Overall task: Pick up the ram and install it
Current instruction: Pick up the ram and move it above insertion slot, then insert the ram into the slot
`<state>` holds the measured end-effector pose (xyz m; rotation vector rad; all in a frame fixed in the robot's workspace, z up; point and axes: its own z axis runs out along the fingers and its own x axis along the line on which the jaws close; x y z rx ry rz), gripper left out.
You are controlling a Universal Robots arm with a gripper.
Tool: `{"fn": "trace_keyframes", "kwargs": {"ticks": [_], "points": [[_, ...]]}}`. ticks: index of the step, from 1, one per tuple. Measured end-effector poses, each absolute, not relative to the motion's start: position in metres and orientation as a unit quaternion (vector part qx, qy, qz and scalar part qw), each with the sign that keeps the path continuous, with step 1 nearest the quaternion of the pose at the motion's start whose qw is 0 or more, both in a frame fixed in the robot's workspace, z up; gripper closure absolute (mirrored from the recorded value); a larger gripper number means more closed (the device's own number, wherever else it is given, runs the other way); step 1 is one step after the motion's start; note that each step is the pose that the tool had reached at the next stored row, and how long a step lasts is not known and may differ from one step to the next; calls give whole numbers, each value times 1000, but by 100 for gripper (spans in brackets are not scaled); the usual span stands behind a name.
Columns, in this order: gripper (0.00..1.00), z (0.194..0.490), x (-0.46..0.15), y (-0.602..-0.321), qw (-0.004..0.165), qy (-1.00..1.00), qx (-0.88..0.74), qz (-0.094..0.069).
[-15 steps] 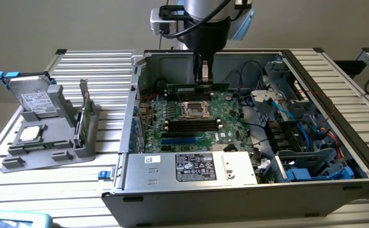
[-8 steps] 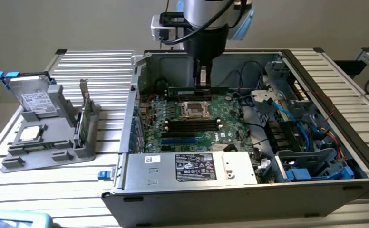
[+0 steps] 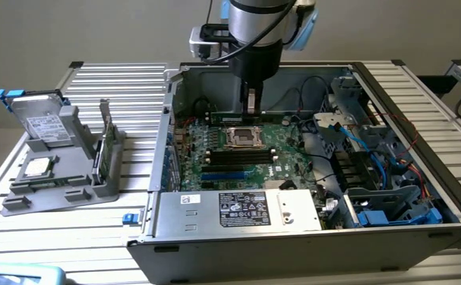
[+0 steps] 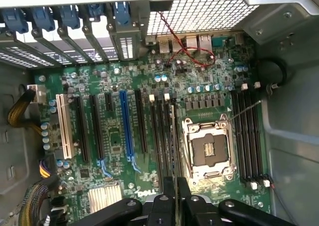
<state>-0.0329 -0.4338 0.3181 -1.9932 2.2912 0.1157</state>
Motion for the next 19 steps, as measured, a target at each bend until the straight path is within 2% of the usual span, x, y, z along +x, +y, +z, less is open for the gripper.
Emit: {"fn": "trace_keyframes", "kwargs": {"ticks": [4, 19], "points": [[85, 314, -33, -426, 46, 753, -655, 32], [85, 314, -33, -426, 46, 753, -655, 32]]}}
